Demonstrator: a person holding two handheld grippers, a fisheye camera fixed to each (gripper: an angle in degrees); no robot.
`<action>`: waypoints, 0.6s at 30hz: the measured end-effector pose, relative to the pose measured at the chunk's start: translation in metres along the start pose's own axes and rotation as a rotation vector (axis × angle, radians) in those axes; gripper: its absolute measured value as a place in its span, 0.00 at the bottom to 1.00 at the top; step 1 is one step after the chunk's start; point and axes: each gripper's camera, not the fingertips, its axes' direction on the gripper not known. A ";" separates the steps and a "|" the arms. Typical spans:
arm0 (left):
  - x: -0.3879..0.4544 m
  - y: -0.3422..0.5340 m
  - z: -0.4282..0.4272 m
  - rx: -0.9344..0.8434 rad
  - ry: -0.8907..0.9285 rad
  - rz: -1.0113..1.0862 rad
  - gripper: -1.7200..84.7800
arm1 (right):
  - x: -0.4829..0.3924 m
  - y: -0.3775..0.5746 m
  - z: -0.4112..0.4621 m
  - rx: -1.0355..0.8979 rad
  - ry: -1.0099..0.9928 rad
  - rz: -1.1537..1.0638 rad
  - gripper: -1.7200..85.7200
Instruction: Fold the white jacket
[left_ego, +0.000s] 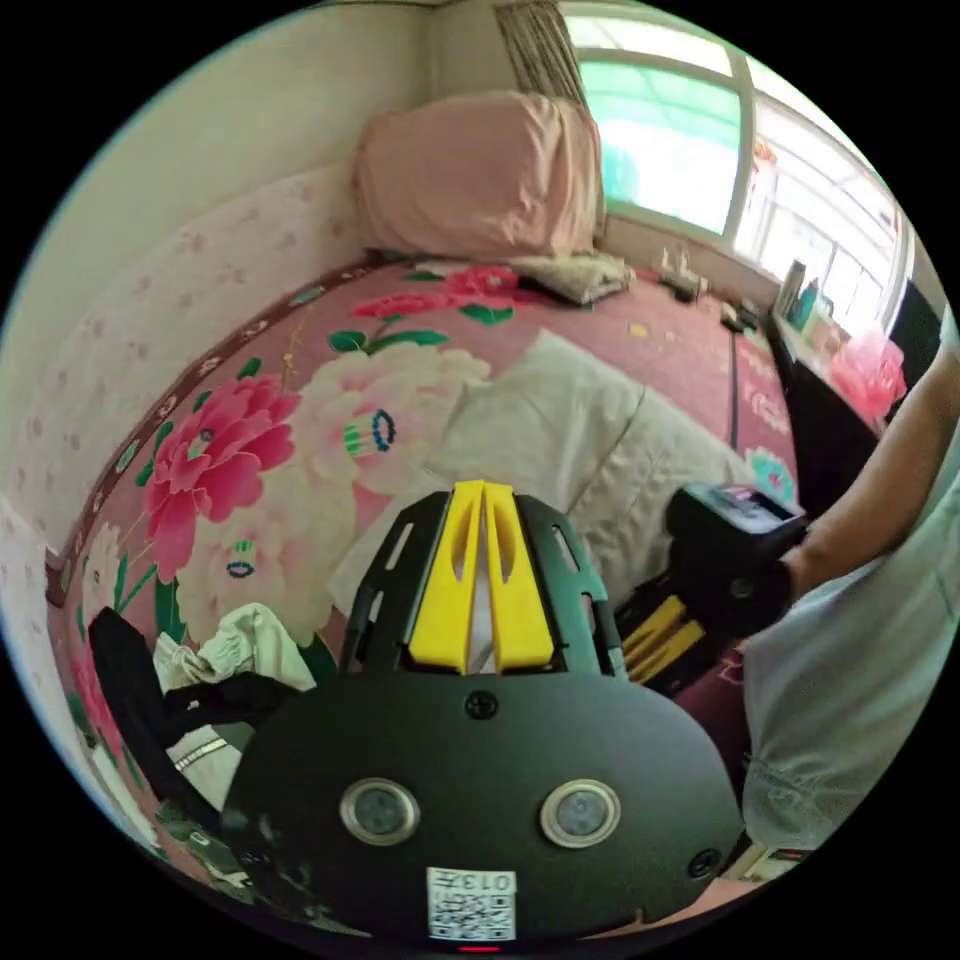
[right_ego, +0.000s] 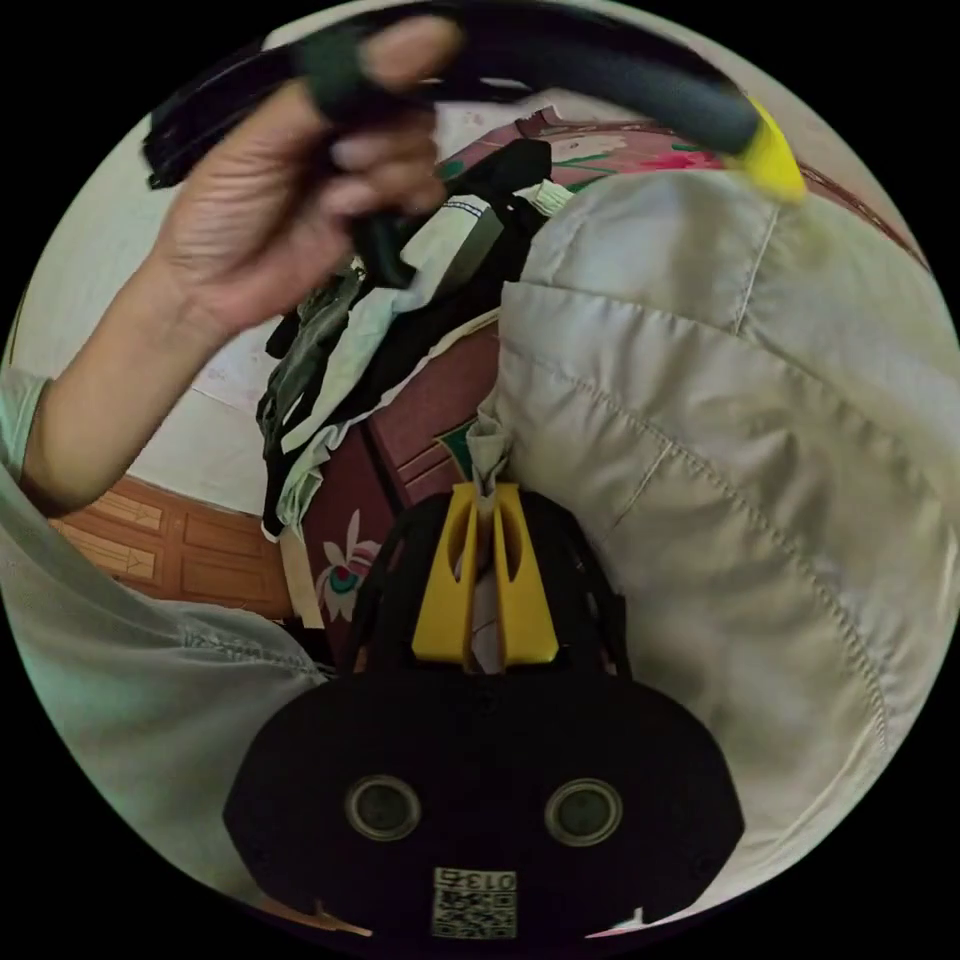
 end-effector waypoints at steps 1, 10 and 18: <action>0.005 -0.002 0.015 -0.031 -0.012 0.016 0.02 | -0.004 0.001 -0.003 0.003 0.002 -0.009 0.04; 0.008 -0.016 0.061 -0.119 0.103 -0.010 0.02 | -0.039 0.124 -0.161 0.357 0.072 0.231 0.06; -0.055 -0.120 0.033 0.028 0.316 -0.159 0.19 | -0.050 0.278 -0.191 0.521 0.142 0.776 0.15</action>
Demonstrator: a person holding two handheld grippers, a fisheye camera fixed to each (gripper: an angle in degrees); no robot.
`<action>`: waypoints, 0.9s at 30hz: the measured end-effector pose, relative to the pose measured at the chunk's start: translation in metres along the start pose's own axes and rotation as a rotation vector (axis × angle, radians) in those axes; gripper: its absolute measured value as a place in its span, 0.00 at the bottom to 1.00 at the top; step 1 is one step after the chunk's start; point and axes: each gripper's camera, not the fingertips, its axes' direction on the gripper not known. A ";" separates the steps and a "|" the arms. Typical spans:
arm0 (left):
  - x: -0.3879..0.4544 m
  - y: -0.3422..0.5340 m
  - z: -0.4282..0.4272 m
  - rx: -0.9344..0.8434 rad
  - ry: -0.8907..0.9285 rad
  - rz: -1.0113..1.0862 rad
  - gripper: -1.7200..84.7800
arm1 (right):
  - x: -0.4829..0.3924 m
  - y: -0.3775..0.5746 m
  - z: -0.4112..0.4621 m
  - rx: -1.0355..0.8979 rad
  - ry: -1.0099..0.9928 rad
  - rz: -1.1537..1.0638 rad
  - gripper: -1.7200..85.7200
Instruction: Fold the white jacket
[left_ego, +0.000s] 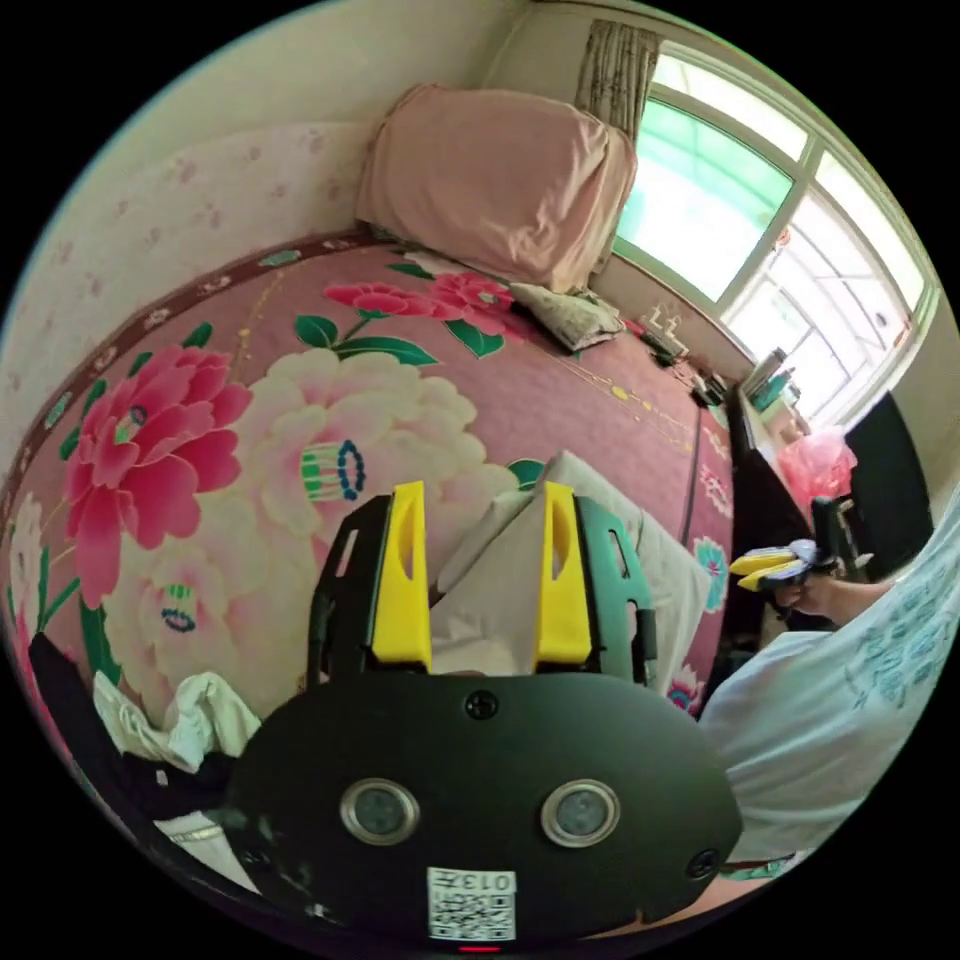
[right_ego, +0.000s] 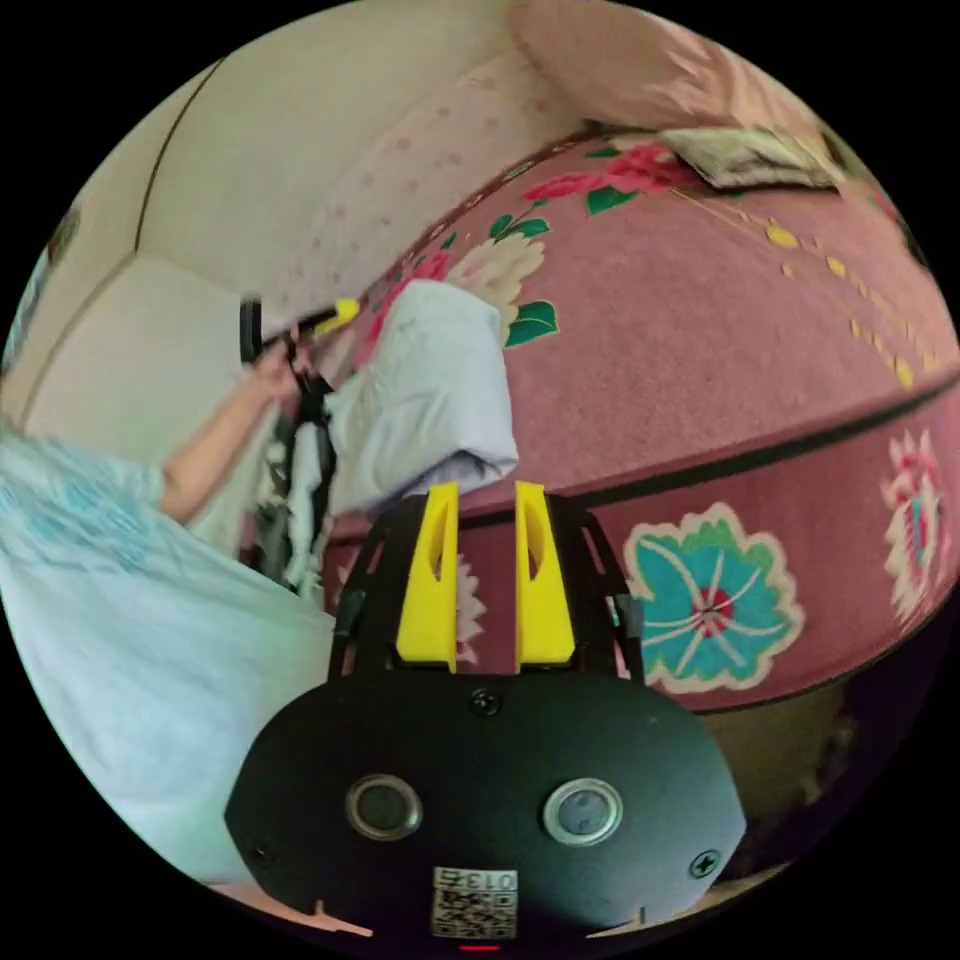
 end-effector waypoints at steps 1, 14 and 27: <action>0.001 -0.009 0.006 -0.004 0.029 0.017 0.19 | -0.011 0.001 0.005 -0.024 0.063 -0.071 0.16; 0.090 -0.039 0.199 -0.450 -0.051 0.357 0.04 | -0.094 -0.020 0.094 -0.035 0.411 -0.443 0.07; 0.092 -0.069 0.140 -0.232 0.081 0.239 0.15 | -0.090 -0.019 0.014 0.011 0.237 -0.311 0.10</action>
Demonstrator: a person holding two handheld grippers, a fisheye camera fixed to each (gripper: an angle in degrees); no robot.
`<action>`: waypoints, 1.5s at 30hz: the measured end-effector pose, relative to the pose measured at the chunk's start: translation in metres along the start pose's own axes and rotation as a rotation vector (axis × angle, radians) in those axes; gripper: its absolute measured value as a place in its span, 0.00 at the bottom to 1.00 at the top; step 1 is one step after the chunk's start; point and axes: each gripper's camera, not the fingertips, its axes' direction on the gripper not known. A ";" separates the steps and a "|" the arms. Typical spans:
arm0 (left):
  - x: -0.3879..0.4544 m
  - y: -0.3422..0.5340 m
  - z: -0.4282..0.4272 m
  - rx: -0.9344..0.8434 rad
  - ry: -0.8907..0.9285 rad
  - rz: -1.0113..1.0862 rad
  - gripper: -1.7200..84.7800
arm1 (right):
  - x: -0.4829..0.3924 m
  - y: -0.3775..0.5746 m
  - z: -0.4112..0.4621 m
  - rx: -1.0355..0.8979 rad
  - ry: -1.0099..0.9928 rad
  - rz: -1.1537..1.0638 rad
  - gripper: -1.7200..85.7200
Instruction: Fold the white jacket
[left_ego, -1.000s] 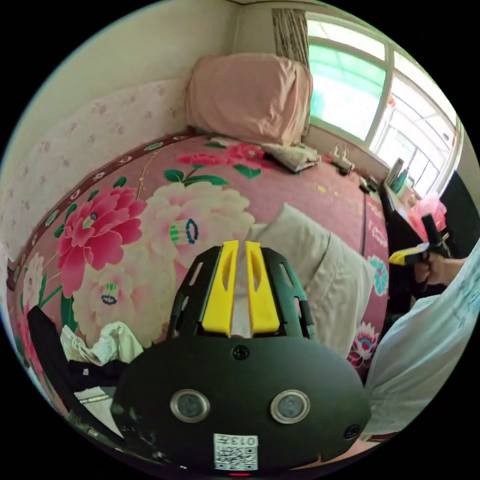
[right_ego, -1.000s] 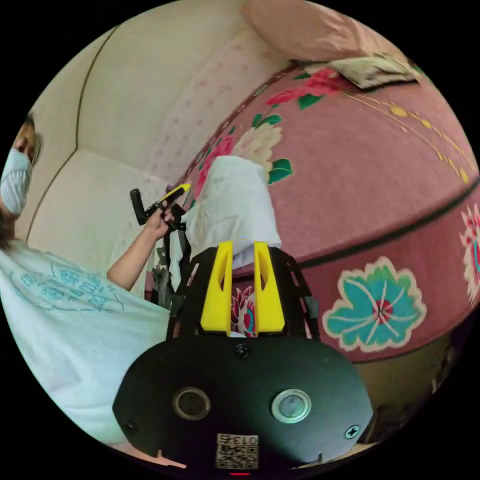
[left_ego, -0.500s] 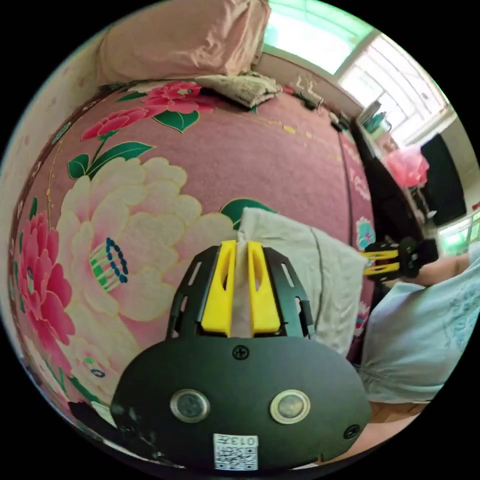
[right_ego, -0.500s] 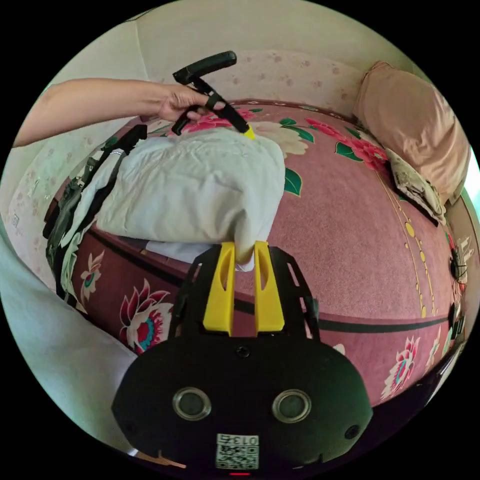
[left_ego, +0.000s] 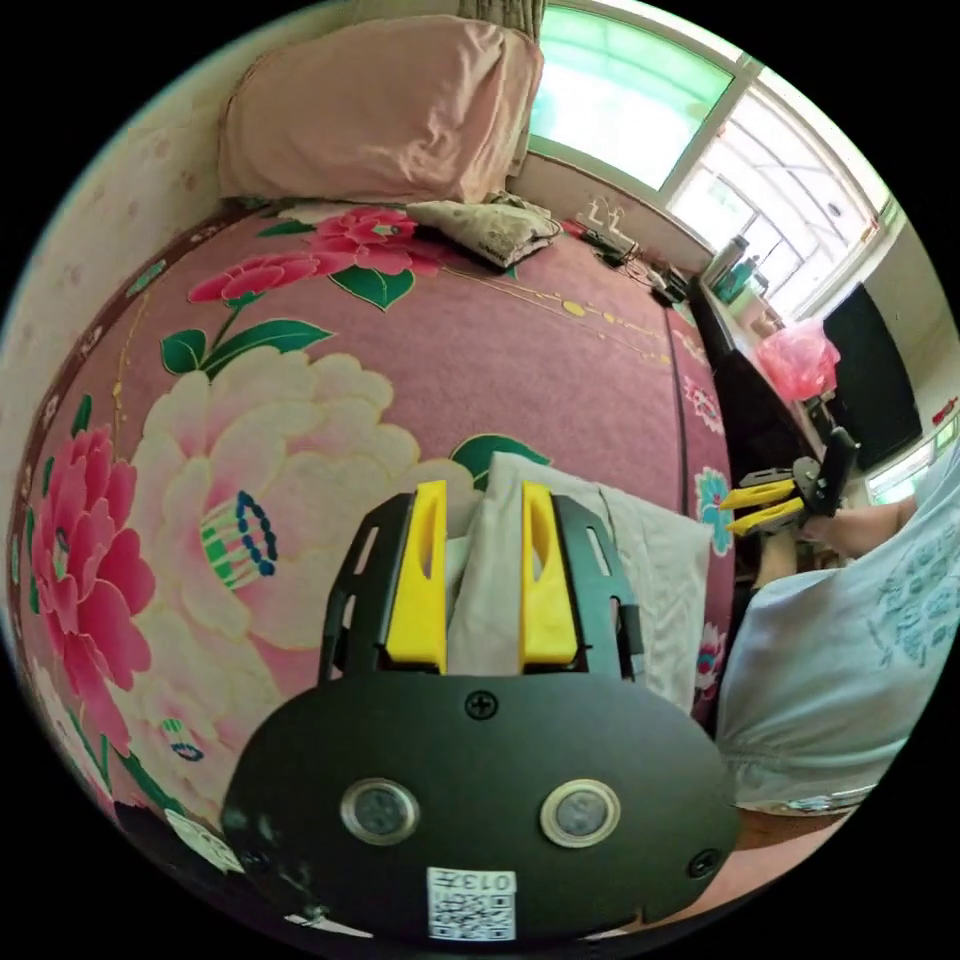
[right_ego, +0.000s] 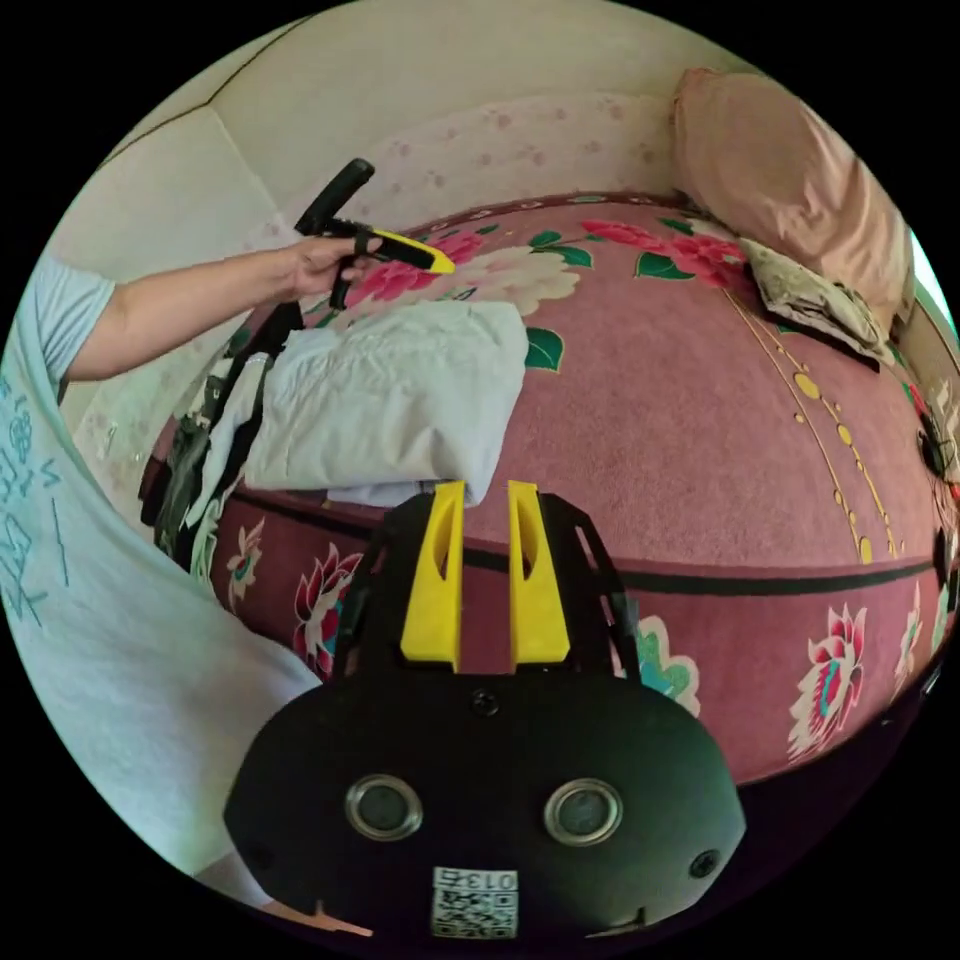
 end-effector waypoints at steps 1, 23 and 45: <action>0.002 -0.005 0.004 -0.005 0.015 -0.001 0.16 | 0.003 -0.003 -0.002 0.024 -0.003 0.019 0.09; 0.102 0.118 -0.070 0.128 -0.354 -0.180 0.09 | -0.088 -0.169 0.057 0.063 0.057 -0.421 0.02; 0.038 0.220 -0.102 0.176 -0.559 -0.595 0.22 | 0.026 -0.467 0.223 -0.332 -0.360 -0.428 0.02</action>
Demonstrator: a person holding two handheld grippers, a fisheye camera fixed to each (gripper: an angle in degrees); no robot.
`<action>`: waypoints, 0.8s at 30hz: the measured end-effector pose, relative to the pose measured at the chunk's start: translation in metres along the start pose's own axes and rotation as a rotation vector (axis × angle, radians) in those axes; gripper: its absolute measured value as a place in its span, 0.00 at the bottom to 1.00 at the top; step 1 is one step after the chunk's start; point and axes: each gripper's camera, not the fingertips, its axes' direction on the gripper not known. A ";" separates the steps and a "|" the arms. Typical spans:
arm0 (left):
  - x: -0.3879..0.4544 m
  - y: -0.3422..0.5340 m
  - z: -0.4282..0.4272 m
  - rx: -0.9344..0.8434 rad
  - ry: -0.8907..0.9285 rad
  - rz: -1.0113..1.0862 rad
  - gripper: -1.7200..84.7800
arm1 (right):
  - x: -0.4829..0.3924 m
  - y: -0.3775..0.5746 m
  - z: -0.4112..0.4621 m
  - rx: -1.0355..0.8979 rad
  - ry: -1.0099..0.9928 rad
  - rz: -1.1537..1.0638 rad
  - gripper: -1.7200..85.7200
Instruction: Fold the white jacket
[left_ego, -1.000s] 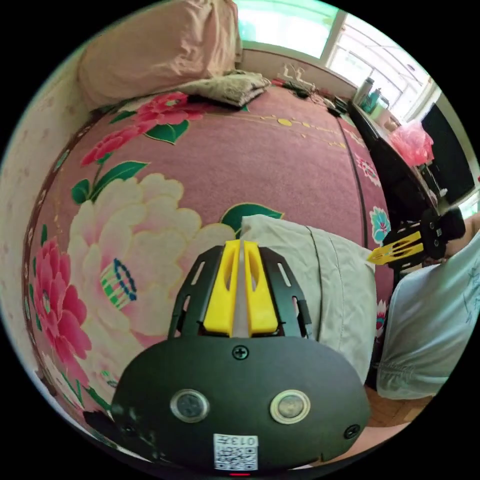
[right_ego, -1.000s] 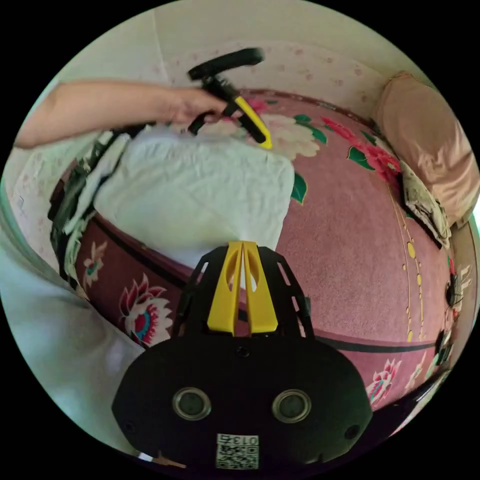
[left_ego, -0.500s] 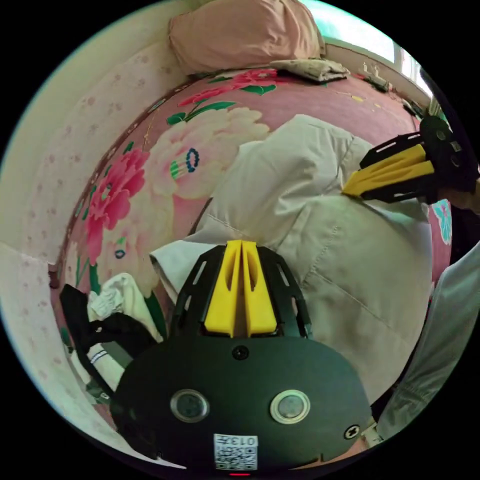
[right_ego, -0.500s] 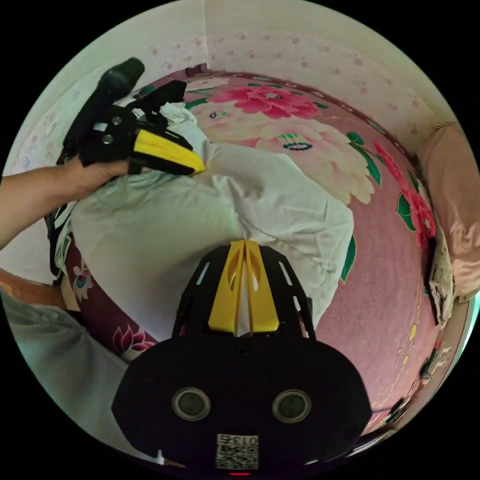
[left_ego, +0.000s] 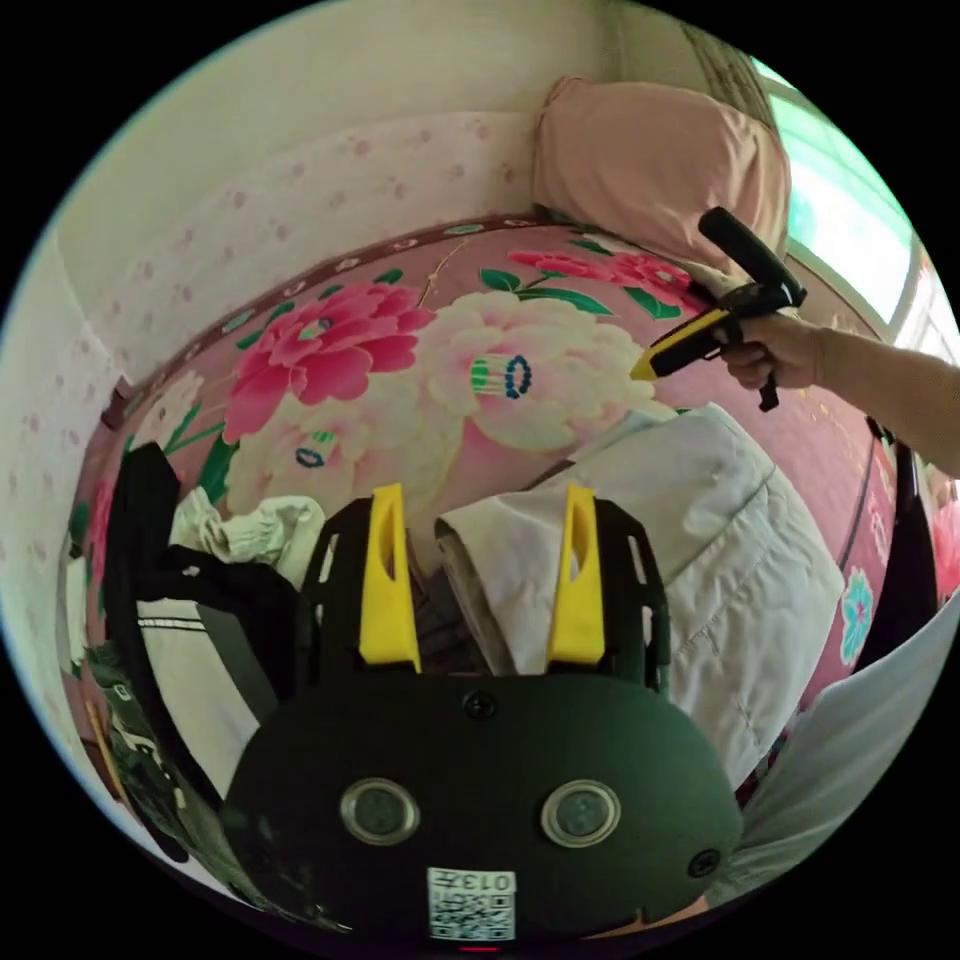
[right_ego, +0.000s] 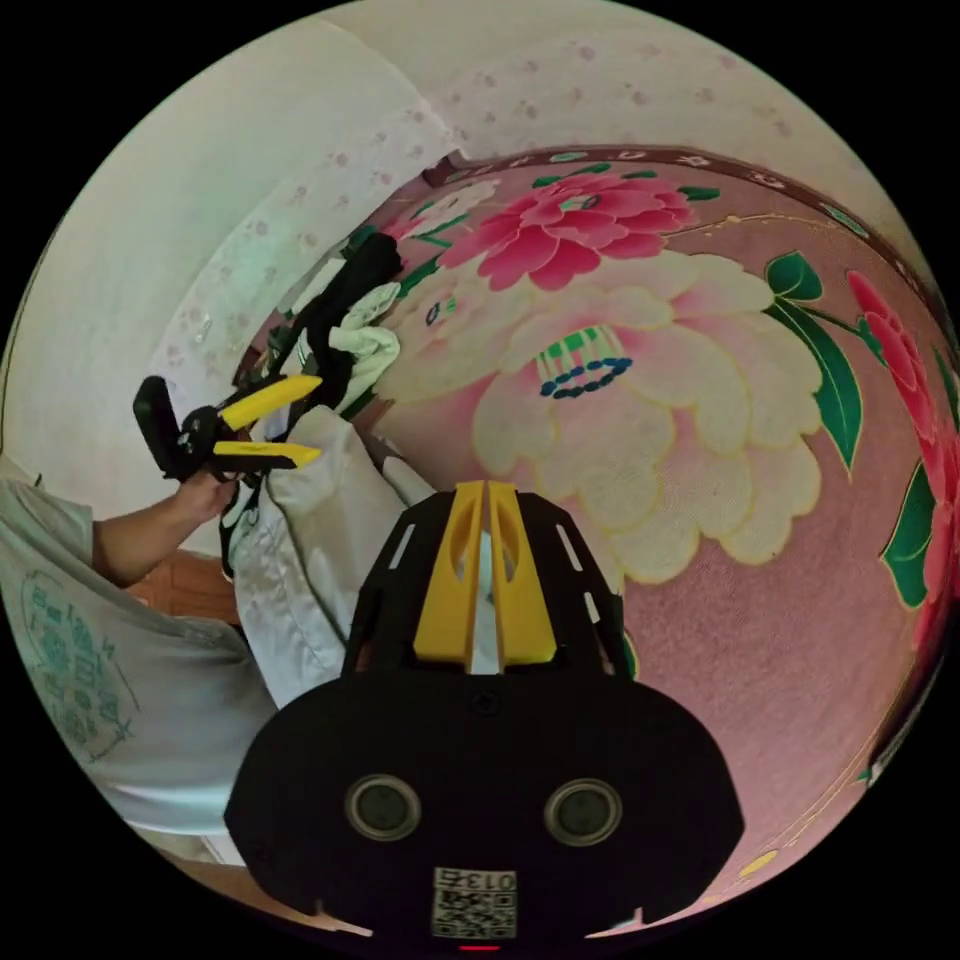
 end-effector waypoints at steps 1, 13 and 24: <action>-0.007 -0.001 0.005 -0.019 0.023 -0.018 0.21 | 0.002 -0.006 0.004 -0.016 0.019 -0.016 0.02; -0.073 0.007 0.024 -0.132 0.177 -0.092 0.04 | 0.037 -0.010 0.076 -0.485 -0.097 -0.145 0.02; -0.126 -0.004 0.004 -0.129 0.138 -0.035 0.08 | -0.004 0.050 0.002 0.024 0.204 -0.064 0.02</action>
